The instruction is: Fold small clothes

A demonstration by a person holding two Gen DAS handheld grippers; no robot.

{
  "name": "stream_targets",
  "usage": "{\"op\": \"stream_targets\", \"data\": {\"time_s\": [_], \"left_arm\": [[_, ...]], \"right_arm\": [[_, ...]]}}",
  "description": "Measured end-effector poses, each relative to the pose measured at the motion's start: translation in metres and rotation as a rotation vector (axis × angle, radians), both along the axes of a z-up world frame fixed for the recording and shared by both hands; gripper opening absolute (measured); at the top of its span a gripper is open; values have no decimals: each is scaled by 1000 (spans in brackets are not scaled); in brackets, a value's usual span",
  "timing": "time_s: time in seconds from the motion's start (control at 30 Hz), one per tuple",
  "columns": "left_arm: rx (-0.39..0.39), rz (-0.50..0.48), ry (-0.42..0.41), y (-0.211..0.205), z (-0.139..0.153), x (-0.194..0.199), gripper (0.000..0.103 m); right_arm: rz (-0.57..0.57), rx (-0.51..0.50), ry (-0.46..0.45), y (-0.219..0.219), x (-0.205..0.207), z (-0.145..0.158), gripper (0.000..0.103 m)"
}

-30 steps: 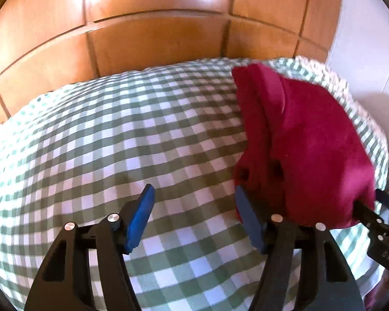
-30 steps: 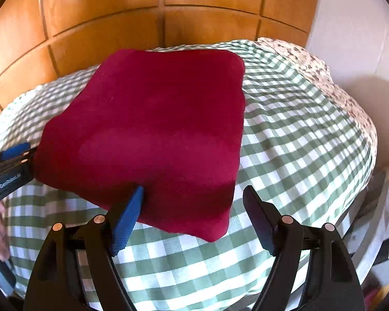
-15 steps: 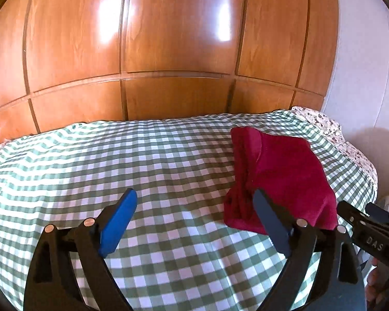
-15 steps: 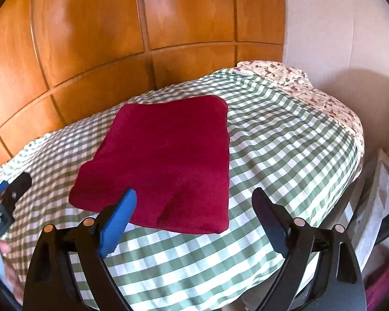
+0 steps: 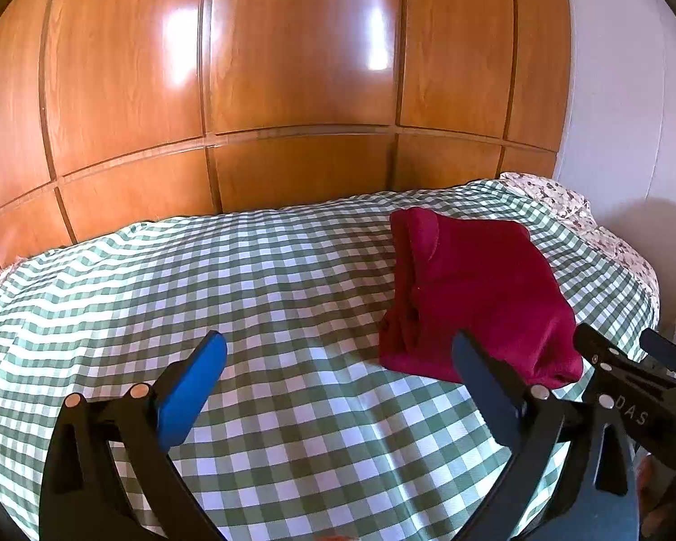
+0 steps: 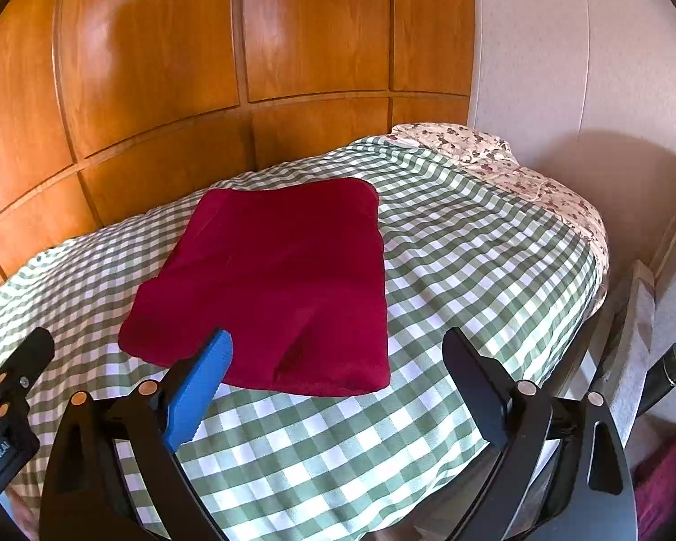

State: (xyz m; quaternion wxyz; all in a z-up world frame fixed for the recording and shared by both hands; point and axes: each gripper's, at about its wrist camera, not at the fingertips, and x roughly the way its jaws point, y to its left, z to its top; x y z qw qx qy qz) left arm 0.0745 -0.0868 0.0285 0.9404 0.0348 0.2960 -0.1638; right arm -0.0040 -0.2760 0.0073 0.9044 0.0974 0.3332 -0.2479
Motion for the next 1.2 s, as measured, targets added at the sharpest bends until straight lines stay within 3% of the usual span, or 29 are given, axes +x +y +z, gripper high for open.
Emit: {"op": "stream_targets", "data": {"time_s": [0.6, 1.2], "left_arm": [[-27, 13, 1, 2, 7, -3, 100], [-82, 27, -52, 11, 29, -17, 100]], "right_arm": [[0, -58, -32, 12, -9, 7, 93], [-10, -80, -89, 18, -21, 22, 94]]}}
